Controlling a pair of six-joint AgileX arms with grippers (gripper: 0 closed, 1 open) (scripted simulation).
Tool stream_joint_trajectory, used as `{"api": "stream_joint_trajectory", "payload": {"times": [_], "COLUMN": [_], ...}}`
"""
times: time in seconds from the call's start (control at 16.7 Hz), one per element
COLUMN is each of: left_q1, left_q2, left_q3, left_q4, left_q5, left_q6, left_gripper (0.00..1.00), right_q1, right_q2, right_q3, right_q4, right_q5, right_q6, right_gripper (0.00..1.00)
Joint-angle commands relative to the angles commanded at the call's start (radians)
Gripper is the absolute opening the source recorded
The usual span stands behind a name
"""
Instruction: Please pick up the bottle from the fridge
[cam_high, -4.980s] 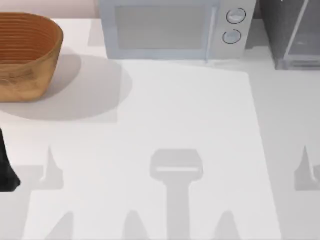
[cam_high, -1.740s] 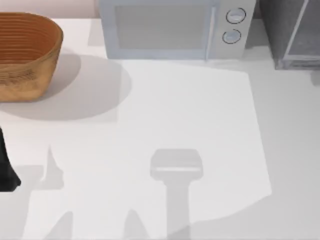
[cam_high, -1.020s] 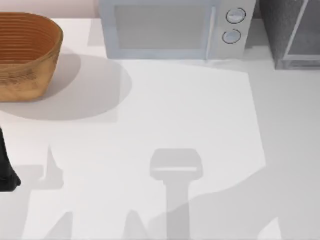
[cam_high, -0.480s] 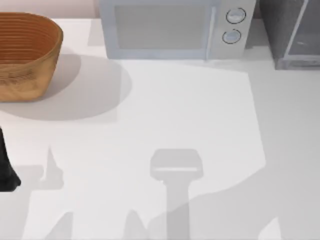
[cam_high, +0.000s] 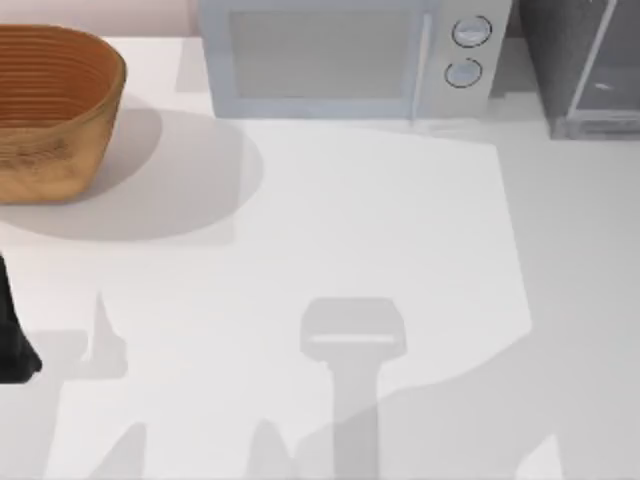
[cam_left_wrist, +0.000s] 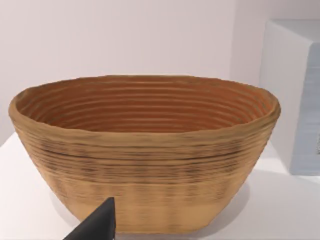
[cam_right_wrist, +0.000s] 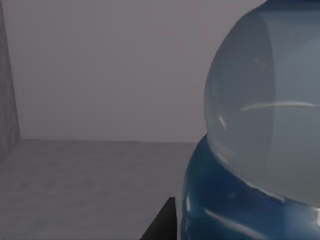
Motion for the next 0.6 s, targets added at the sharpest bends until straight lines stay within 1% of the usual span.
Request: {"api": "stream_joint_trajectory", "payload": {"times": [0.48, 0.6], "left_q1": [0.0, 0.0], "left_q2": [0.0, 0.0], "left_q3": [0.0, 0.0], "left_q4": [0.0, 0.0], "left_q5": [0.0, 0.0], "left_q6": [0.0, 0.0], "left_gripper": [1.0, 1.0], "right_q1": [-0.003, -0.003], "right_q2": [-0.005, -0.033], "right_q3": [0.0, 0.005], "right_q4": [-0.004, -0.037], "right_q5": [0.0, 0.0], "right_q6": [0.001, 0.001], "right_gripper": [0.0, 0.0]}}
